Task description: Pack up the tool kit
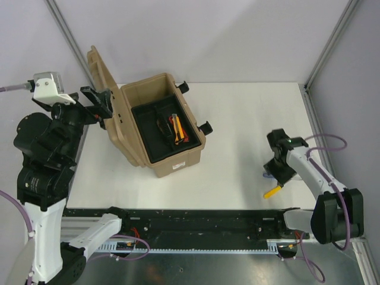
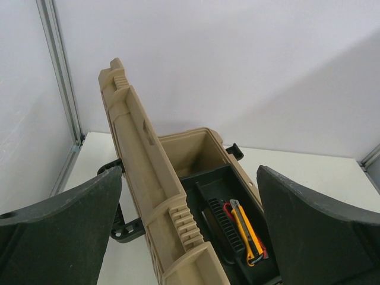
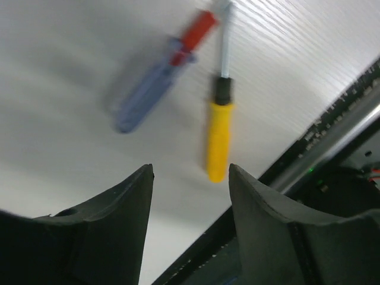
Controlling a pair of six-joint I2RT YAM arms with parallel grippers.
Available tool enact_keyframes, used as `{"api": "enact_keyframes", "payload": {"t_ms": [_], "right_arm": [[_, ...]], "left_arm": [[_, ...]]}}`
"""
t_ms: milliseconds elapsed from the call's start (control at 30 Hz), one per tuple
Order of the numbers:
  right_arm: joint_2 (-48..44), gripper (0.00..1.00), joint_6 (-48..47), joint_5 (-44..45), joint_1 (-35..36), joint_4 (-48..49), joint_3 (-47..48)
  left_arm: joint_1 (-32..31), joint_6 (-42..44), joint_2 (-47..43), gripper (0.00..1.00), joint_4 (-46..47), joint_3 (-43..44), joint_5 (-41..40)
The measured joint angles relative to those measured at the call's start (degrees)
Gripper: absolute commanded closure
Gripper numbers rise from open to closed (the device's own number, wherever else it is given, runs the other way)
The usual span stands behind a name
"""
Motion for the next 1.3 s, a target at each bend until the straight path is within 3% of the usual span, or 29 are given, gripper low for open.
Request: {"api": "enact_keyframes", "payload": {"t_ms": [233, 633, 667, 767, 867, 1167, 1300], "right_arm": [[-2.8, 0.46, 1.07, -5.51, -4.59, 1.4, -11.56], [-1.05, 0.54, 0.63, -7.65, -5.25, 9.22, -16.85], [-1.01, 0.59, 0.59, -7.63, -5.27, 9.35, -16.85], [-0.44, 0.88, 0.87, -7.87, -5.25, 10.29, -16.7], [0.31, 0.98, 1.07, -8.11, -5.27, 10.64, -16.15], [-4.61, 1.0, 7.02, -2.34, -0.61, 9.7, -16.2], [-5.68, 1.0, 9.68, 1.79, 3.65, 5.88, -10.91]], "left_arm": [[0.0, 0.0, 0.15, 0.01, -0.04, -0.74, -0.02], [0.0, 0.02, 0.22, 0.01, -0.02, -0.74, -0.04], [0.0, 0.02, 0.24, 0.01, -0.02, -0.74, -0.04], [0.0, 0.04, 0.28, 0.01, -0.02, -0.74, -0.17], [0.0, 0.09, 0.28, 0.01, -0.02, -0.74, -0.61], [-0.02, 0.2, 0.33, 0.01, -0.02, -0.74, -1.49], [-0.02, 0.22, 0.55, 0.0, -0.02, -0.74, -1.49]]}}
